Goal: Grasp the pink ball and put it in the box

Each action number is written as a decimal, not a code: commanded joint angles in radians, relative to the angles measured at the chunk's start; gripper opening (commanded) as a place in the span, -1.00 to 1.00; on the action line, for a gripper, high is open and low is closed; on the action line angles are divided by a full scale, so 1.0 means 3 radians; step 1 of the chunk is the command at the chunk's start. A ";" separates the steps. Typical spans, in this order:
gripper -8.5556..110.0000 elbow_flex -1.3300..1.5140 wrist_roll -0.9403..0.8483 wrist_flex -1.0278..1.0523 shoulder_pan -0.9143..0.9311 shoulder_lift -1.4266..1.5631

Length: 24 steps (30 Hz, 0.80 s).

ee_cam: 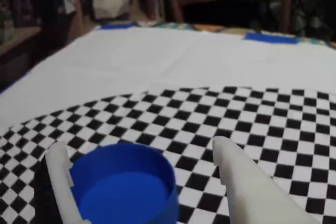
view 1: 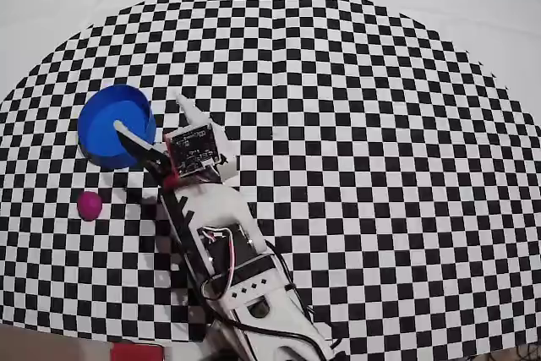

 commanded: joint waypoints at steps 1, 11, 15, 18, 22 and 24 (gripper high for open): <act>-0.31 0.0026 -0.0036 -0.0056 -0.0143 -0.0005; -0.31 0.0026 -0.0041 -0.0061 -0.0522 -0.0041; -0.31 0.0026 -0.0041 -0.0041 -0.0644 -0.0051; -0.31 0.0026 -0.0066 -0.0041 -0.0716 -0.0056; -0.31 0.0026 -0.0072 -0.0036 -0.0808 -0.0056; -0.31 0.0026 -0.0072 -0.0036 -0.0854 -0.0061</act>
